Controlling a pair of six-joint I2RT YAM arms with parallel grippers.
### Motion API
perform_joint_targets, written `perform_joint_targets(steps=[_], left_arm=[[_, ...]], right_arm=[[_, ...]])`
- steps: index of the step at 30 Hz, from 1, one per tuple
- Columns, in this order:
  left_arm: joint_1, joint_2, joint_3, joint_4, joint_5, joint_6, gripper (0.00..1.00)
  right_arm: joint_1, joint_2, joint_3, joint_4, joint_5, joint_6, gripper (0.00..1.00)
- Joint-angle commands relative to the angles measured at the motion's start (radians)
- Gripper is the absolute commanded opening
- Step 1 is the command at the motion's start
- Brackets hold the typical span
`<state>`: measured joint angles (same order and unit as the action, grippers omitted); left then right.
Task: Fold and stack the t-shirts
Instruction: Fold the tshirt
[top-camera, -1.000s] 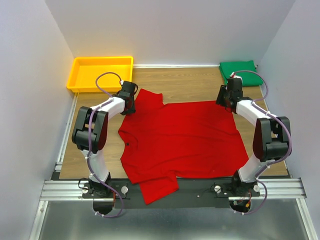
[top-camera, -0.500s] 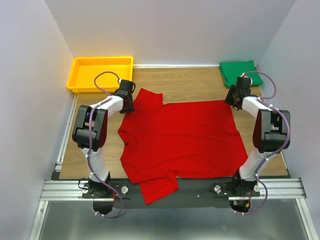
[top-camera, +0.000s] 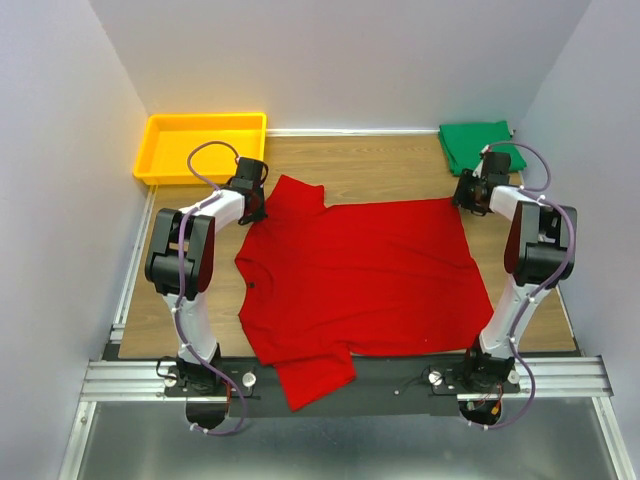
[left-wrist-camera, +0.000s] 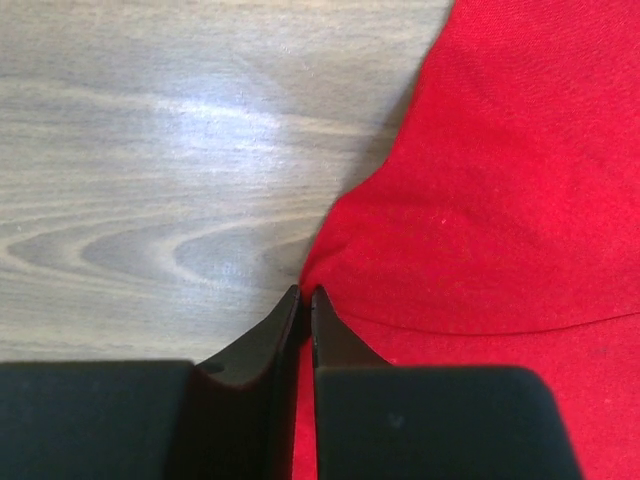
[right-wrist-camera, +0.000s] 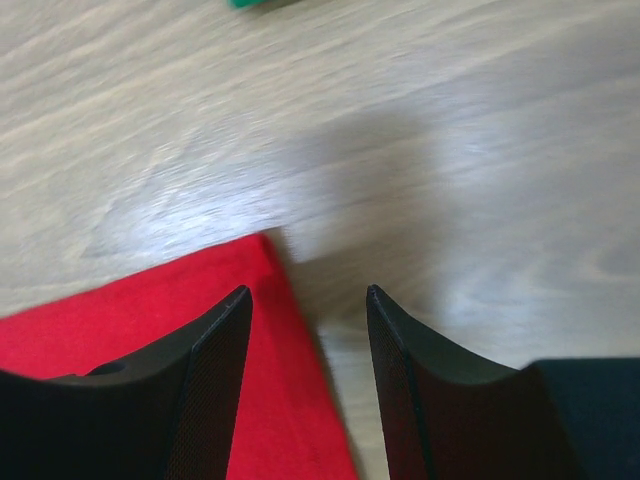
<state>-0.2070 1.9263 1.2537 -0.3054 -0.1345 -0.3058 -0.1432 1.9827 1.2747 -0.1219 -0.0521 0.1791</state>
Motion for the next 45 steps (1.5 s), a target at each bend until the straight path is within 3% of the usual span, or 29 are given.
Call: perform_joint_targets(steps=[1, 11, 16, 26, 36, 37, 45], left_arm=[[0.012, 0.043, 0.009, 0.003, 0.038, 0.017, 0.06], [0.014, 0.046, 0.009, 0.005, 0.030, 0.020, 0.05], [0.021, 0.048, 0.009, 0.002, 0.029, 0.019, 0.05], [0.027, 0.051, 0.009, 0.003, 0.032, 0.019, 0.04], [0.031, 0.060, 0.015, 0.005, 0.041, 0.019, 0.00], [0.034, 0.063, 0.019, 0.005, 0.041, 0.019, 0.00], [0.055, 0.017, 0.047, 0.026, 0.035, 0.036, 0.00]], right_arm=[[-0.001, 0.047, 0.041, -0.007, -0.167, -0.053, 0.57], [-0.002, 0.119, 0.080, -0.039, -0.177, -0.053, 0.53], [-0.009, 0.120, 0.080, -0.051, -0.160, -0.058, 0.38], [-0.010, 0.117, 0.081, -0.074, -0.172, -0.073, 0.31], [-0.007, 0.146, 0.110, -0.087, -0.138, -0.084, 0.07], [-0.007, 0.148, 0.117, -0.090, -0.129, -0.079, 0.01], [-0.010, 0.117, 0.173, -0.088, 0.075, -0.021, 0.01]])
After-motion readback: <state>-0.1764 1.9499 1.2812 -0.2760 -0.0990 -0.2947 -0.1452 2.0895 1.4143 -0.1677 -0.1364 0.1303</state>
